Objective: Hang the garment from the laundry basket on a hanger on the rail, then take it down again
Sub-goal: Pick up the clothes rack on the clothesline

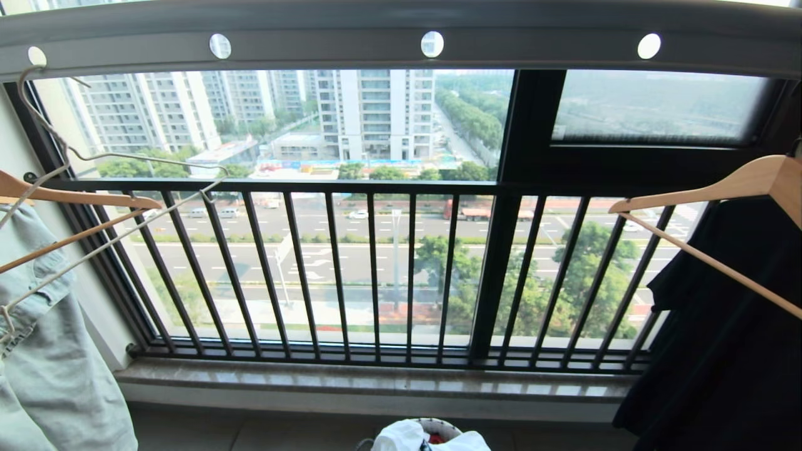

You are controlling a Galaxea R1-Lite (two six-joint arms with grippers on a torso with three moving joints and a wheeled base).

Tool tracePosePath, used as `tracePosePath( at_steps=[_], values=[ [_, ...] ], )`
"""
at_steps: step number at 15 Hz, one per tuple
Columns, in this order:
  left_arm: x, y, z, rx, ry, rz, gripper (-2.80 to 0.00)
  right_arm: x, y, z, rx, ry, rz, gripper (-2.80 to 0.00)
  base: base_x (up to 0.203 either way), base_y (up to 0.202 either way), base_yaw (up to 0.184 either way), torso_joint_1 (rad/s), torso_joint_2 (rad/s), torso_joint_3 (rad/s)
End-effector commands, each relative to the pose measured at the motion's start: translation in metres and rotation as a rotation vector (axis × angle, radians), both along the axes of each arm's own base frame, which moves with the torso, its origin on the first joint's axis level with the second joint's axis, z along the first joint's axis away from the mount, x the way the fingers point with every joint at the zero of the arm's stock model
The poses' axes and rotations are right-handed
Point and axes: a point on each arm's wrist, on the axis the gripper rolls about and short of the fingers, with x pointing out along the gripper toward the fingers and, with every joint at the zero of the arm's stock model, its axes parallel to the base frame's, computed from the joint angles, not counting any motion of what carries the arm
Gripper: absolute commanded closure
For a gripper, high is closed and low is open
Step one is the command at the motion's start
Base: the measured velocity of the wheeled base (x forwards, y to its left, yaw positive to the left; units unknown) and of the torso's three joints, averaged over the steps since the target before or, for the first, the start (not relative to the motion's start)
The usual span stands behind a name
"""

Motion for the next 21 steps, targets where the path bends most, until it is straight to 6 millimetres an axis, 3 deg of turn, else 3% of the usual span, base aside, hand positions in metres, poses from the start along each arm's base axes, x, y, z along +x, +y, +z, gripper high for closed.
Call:
tracePosePath(
  at_steps=[1,7,11,17,21],
  values=[
    [0.011,0.000,0.028,-0.002,0.059,0.018,0.00,0.000,0.000,0.000,0.000,-0.001,0.001,0.00,0.000,0.000,0.000,0.000,0.00,0.000],
    [0.057,0.006,0.131,0.050,0.092,0.263,0.00,0.000,0.000,0.000,0.000,0.000,0.001,0.00,0.000,0.000,0.000,0.000,0.00,0.000],
    [0.063,0.008,0.181,0.153,0.170,0.372,0.00,0.000,0.000,0.000,0.000,0.001,0.001,0.00,0.000,0.000,0.000,0.000,0.00,0.000],
    [0.074,0.009,0.225,0.247,0.436,0.354,0.00,0.000,0.000,0.000,0.000,0.001,0.001,0.00,0.000,0.000,0.000,0.000,0.00,0.000],
    [0.114,0.013,0.237,0.269,0.677,0.364,0.00,0.000,0.000,0.000,0.000,0.001,0.001,0.00,0.000,0.000,0.000,0.000,0.00,0.000]
  ],
)
